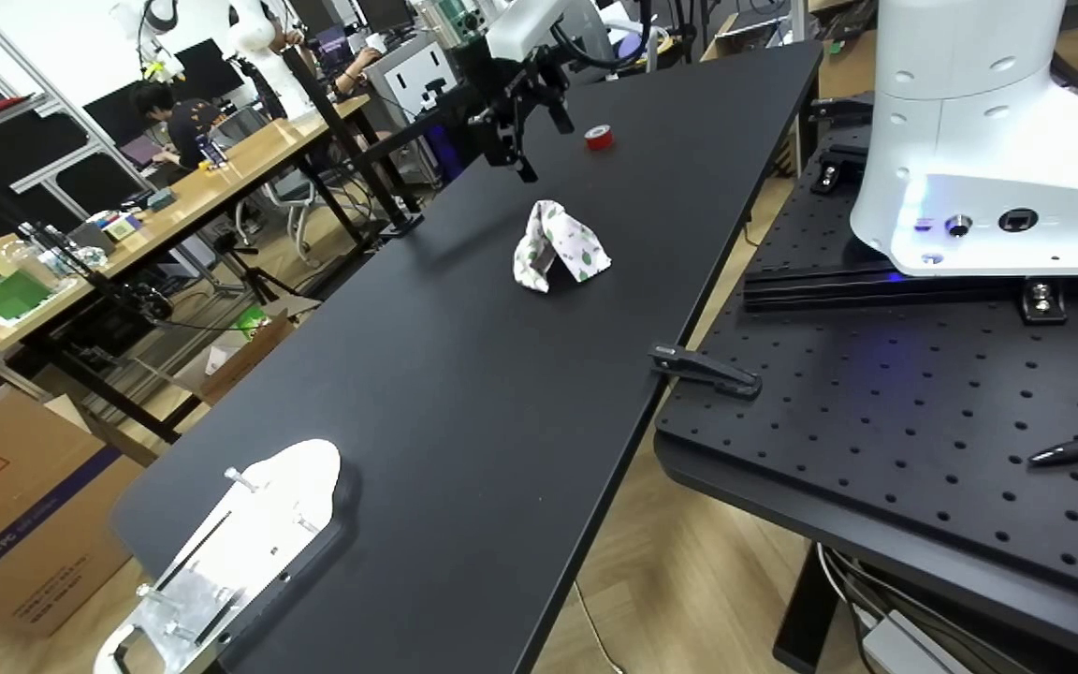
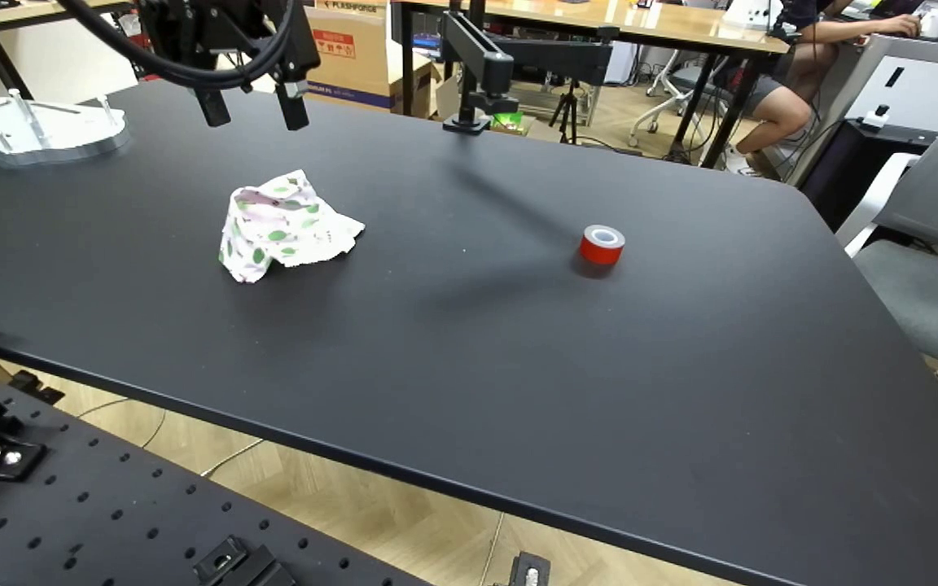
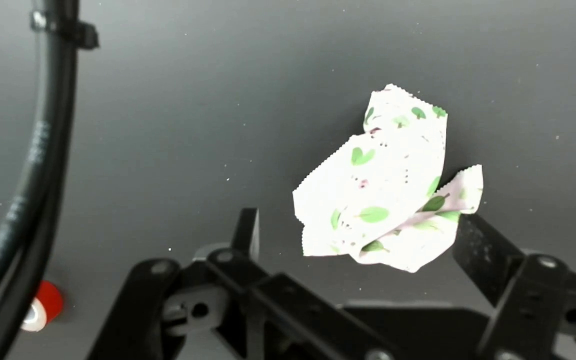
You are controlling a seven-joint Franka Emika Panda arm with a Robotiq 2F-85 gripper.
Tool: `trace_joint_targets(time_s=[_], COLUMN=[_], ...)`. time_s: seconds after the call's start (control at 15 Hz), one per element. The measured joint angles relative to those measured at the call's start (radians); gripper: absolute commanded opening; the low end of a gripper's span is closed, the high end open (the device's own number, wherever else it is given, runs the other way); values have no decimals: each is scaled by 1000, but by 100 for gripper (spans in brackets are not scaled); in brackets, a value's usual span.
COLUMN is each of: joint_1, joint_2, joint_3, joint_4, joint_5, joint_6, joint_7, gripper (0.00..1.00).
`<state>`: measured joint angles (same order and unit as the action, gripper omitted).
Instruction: Hang the cloth
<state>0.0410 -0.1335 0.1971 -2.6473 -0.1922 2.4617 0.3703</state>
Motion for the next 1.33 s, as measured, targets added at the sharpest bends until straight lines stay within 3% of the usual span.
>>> trace_joint_targets(time_s=[0.4, 0.93, 1.07, 1.33], joint_1=[-9, 33, 47, 67], joint_2=[15, 151, 181, 221], joint_3=[-22, -21, -23, -33], joint_4=[-2, -4, -4, -1], joint_5=[-30, -20, -20, -20], joint_6=[27, 97, 115, 140], joint_7=[48, 81, 81, 80], gripper=[100, 100, 75, 45])
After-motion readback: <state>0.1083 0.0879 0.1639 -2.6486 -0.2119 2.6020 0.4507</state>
